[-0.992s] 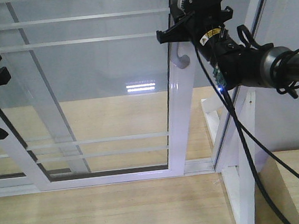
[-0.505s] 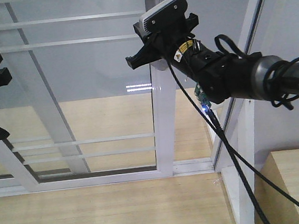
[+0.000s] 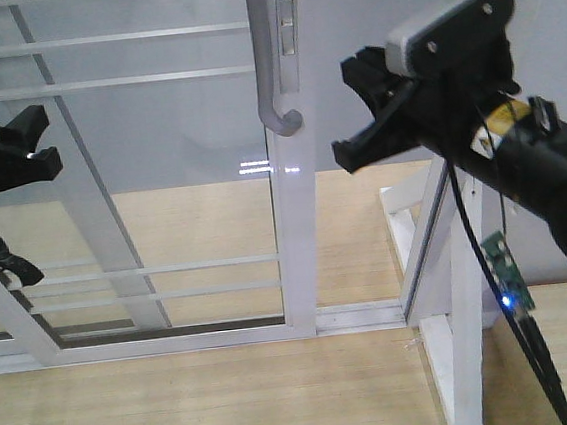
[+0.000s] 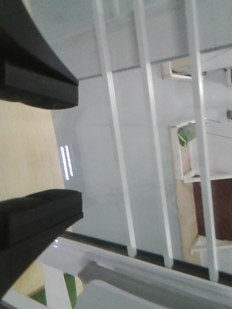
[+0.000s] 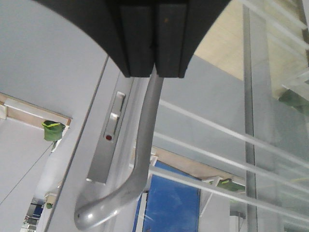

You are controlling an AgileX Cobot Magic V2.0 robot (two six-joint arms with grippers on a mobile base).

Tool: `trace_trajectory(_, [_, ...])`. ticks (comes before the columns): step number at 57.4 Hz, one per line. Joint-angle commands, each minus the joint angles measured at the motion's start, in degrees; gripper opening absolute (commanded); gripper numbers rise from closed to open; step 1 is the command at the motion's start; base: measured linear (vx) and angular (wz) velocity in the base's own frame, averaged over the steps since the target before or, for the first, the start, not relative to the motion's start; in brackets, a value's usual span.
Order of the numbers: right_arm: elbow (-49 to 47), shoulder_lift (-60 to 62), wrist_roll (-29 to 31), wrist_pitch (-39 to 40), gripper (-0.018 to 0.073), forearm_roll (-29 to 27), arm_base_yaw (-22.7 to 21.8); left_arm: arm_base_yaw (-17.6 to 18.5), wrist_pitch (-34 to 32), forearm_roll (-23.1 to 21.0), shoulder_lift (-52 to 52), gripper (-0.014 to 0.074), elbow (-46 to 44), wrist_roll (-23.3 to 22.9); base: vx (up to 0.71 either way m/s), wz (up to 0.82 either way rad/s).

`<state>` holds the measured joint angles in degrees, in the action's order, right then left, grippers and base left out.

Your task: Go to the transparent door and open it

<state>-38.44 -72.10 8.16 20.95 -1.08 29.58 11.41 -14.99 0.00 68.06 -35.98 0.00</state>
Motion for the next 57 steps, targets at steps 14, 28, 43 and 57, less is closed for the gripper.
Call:
trace_trajectory(14, [9.78,10.56,0.40,4.62,-0.0006,-0.17,-0.01,7.13,-16.21,5.09,11.72,0.0491,-5.67,-7.89,0.00,0.00])
trace_trajectory(28, [9.78,10.71,0.58,4.82,-0.0006,-2.69,-0.01,9.28,-16.36,7.68,23.57,0.0491,-19.81,-10.51,0.00,0.00])
trace_trajectory(43, [9.78,10.71,2.90,4.76,-0.0006,-2.69,-0.01,9.28,-12.37,11.64,32.11,0.0491,-32.85,-19.01,0.00,0.00])
trace_trajectory(57, [9.78,10.71,4.96,4.59,-0.0006,-2.74,-0.26,9.94,-12.57,25.40,36.36,0.0491,-39.21,-31.16,0.00,0.00])
